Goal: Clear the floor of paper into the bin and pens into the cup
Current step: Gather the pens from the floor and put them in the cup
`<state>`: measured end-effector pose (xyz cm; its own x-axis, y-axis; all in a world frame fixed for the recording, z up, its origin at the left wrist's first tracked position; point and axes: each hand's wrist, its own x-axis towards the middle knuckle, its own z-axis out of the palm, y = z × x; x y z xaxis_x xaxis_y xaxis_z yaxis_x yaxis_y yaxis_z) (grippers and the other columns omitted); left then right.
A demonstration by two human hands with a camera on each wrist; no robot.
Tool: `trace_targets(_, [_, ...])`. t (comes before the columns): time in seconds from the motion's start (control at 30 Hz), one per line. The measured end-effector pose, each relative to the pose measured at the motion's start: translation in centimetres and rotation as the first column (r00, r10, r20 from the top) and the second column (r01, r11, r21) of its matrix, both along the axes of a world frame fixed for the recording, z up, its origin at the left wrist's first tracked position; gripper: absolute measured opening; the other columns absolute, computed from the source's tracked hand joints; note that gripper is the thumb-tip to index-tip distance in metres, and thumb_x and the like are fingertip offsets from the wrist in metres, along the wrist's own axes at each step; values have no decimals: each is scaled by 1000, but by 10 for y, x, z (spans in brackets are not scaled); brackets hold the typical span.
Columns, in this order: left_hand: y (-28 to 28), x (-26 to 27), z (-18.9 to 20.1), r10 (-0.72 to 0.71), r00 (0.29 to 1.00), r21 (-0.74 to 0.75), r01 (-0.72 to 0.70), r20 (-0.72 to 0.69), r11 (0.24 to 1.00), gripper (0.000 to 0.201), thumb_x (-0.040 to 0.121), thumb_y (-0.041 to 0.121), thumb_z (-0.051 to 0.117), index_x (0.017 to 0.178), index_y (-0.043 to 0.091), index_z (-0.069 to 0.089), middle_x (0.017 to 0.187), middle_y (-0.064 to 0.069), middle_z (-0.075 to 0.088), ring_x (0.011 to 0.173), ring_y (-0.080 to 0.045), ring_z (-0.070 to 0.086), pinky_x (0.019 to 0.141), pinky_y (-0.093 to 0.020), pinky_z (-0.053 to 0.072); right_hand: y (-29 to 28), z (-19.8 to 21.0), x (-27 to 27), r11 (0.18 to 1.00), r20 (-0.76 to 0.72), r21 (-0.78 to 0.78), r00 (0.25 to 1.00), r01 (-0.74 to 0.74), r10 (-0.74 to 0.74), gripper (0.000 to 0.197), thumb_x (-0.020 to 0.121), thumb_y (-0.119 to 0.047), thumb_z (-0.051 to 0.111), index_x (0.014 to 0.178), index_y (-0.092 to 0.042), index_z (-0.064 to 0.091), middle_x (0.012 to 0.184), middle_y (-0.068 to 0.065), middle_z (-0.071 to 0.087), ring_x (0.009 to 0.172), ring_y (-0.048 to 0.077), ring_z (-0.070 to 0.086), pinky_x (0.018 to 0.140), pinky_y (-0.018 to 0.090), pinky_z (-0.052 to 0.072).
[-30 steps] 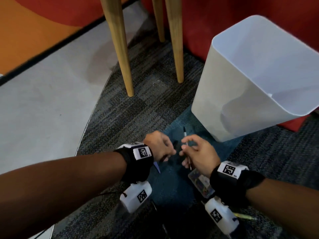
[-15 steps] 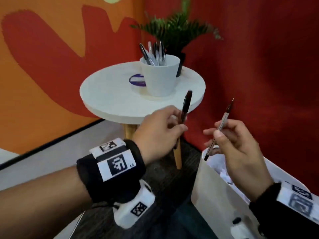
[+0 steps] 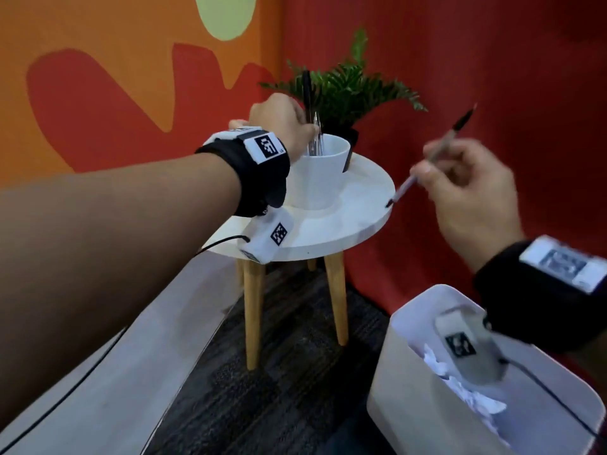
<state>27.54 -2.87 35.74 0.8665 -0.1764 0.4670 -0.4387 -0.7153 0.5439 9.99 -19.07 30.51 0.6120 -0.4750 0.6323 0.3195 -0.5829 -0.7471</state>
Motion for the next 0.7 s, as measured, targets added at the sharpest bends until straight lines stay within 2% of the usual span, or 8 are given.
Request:
trace_targets(0.07, [1, 6, -7, 79, 997, 92, -77, -25, 993, 37, 77, 54, 70, 63, 21, 62, 96, -2, 66, 113, -33, 43, 96, -50, 37, 4, 23, 18, 1000, 43, -19, 999, 11, -10, 17, 88, -16, 66, 104, -22, 63, 80, -12, 65, 69, -5, 60, 68, 15, 46])
trace_targets(0.17, [4, 9, -11, 98, 991, 131, -85, -93, 988, 44, 71, 60, 72, 72, 17, 64, 107, -6, 66, 117, -34, 38, 97, -47, 37, 18, 53, 52, 997, 51, -79, 999, 22, -18, 17, 90, -20, 64, 106, -24, 63, 79, -17, 62, 69, -10, 59, 67, 8, 46])
trace_targets(0.33, [10, 7, -7, 34, 992, 44, -29, -122, 999, 55, 72, 63, 70, 91, 12, 71, 97, -7, 68, 116, -31, 41, 87, -37, 37, 48, 75, 105, 980, 78, -190, 996, 67, -53, 19, 89, -20, 62, 108, -23, 63, 89, -18, 63, 81, -3, 62, 77, 18, 53])
trace_targets(0.4, [14, 3, -4, 8, 993, 16, -7, -119, 1000, 53, 75, 61, 70, 95, 13, 73, 96, -5, 70, 108, -27, 45, 87, -33, 32, 56, 76, 118, 953, -31, -288, 993, 99, -112, 22, 92, -19, 60, 113, -21, 63, 97, -15, 63, 86, 2, 61, 79, 19, 50])
trace_targets(0.47, [19, -4, -1, -8, 995, -20, 6, -98, 1000, 45, 80, 55, 68, 97, 14, 74, 101, -2, 70, 103, -24, 47, 94, -33, 32, 55, 70, 128, 918, -240, -383, 949, 101, -205, 22, 94, -20, 60, 115, -20, 66, 105, -5, 67, 91, 12, 61, 79, 24, 47])
trace_targets(0.57, [27, -20, 2, -7, 999, -92, 3, -41, 996, 31, 85, 46, 63, 106, 23, 68, 117, 3, 62, 114, -25, 48, 96, -35, 35, 57, 59, 131, 900, -488, -436, 840, 2, -238, 18, 91, -25, 65, 103, -14, 72, 100, 6, 70, 86, 22, 62, 72, 29, 44])
trace_targets(0.63, [33, -39, 1, -26, 999, -142, 29, 22, 990, 21, 85, 41, 59, 105, 33, 60, 110, 8, 58, 105, -19, 51, 90, -38, 38, 55, 52, 132, 899, -533, -438, 809, -13, -248, 25, 87, -35, 69, 102, -14, 73, 101, 6, 71, 90, 25, 64, 74, 32, 49])
trace_targets(0.7, [38, -66, -5, -120, 988, -184, 137, 96, 973, 14, 83, 35, 58, 96, 34, 53, 91, 12, 51, 88, -16, 51, 84, -40, 43, 54, 44, 126, 903, -496, -429, 826, 34, -267, 39, 86, -43, 67, 113, -14, 69, 111, 6, 68, 106, 28, 61, 88, 38, 50])
